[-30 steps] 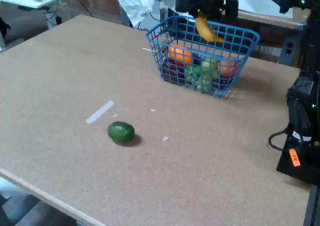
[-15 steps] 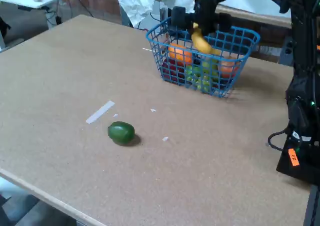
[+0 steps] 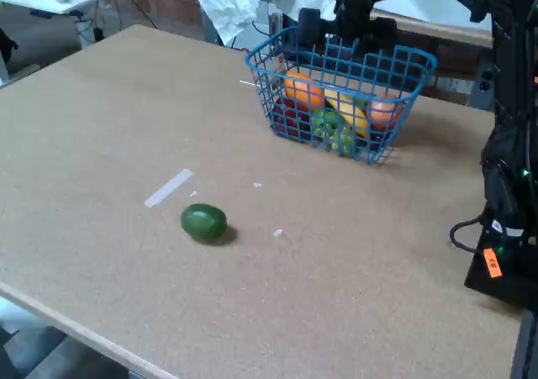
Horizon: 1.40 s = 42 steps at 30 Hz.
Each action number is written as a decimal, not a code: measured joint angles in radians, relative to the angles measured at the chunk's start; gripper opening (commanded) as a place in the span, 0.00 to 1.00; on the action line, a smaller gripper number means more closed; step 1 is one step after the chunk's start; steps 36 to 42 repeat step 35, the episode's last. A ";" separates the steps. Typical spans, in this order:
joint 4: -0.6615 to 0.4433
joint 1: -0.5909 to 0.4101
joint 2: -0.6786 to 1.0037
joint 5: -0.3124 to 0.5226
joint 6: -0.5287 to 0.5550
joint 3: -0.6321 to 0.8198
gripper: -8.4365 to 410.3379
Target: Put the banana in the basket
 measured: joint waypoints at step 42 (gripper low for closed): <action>0.022 0.058 -0.373 -0.001 -0.227 0.000 0.78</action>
